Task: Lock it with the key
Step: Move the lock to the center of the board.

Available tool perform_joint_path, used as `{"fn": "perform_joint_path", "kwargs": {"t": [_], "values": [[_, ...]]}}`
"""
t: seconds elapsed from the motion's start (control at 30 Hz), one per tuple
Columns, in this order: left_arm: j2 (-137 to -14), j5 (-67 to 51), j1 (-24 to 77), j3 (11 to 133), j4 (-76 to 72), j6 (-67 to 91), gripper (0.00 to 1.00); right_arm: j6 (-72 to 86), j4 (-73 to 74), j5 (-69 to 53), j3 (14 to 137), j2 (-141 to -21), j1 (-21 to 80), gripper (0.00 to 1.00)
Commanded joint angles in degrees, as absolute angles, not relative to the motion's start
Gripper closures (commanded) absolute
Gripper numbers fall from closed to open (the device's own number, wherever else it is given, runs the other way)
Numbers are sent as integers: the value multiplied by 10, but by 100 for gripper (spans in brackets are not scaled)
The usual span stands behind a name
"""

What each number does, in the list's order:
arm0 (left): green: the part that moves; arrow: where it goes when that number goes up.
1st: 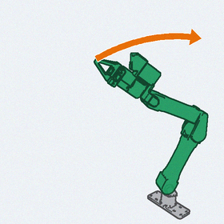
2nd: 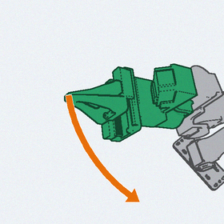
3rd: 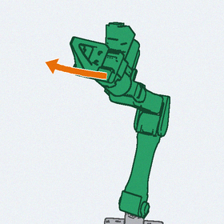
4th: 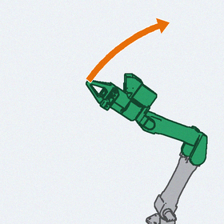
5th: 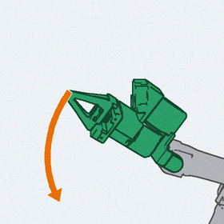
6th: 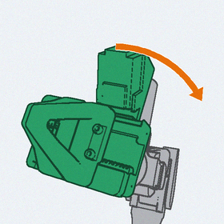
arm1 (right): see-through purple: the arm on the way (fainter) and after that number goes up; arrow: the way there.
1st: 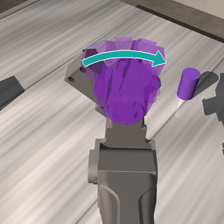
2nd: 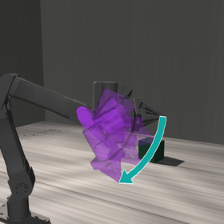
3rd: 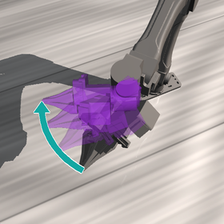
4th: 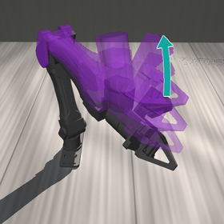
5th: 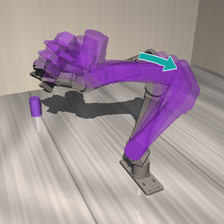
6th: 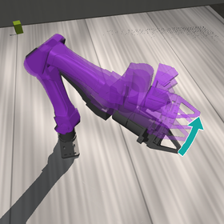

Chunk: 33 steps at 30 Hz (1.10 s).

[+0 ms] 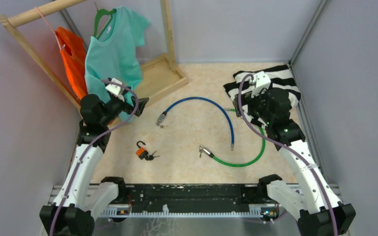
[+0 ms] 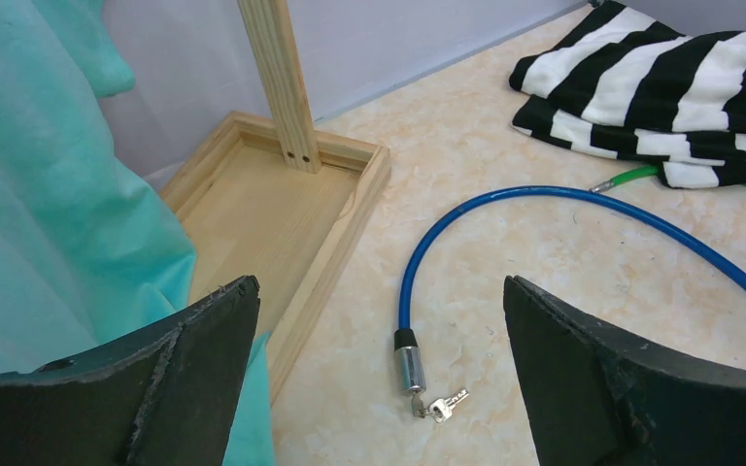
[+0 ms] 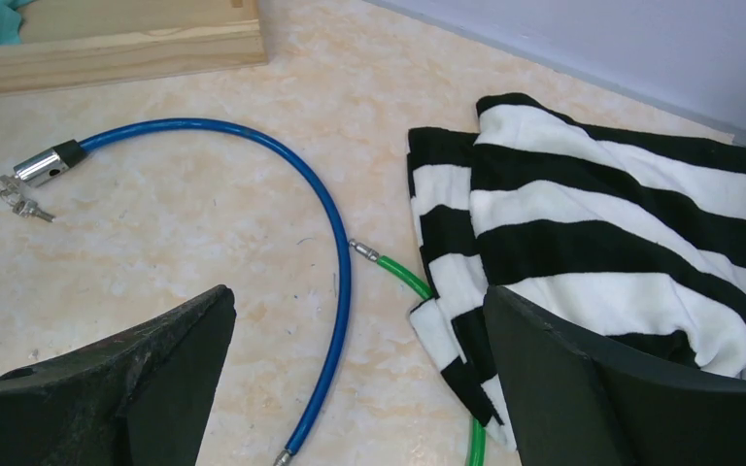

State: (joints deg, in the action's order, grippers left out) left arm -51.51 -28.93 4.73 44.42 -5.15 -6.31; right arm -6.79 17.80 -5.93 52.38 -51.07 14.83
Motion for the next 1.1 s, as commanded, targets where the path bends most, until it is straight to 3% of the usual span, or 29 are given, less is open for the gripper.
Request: {"fn": "perform_joint_path", "kwargs": {"t": [0.0, 0.5, 0.9, 1.07], "values": [[-505, -290, 46, 443, -61, -71, 1, -62, 160, -68, 549, -504, 145, 1], [-504, -310, 46, 453, -40, -91, 1, -70, 183, -59, 580, -515, 145, 1], [-521, -371, 55, 444, 55, -205, 1, -121, 236, -35, 612, -538, 145, 1], [-556, -325, 90, 446, 107, -263, 1, -158, 241, -32, 591, -547, 145, 1]]}}
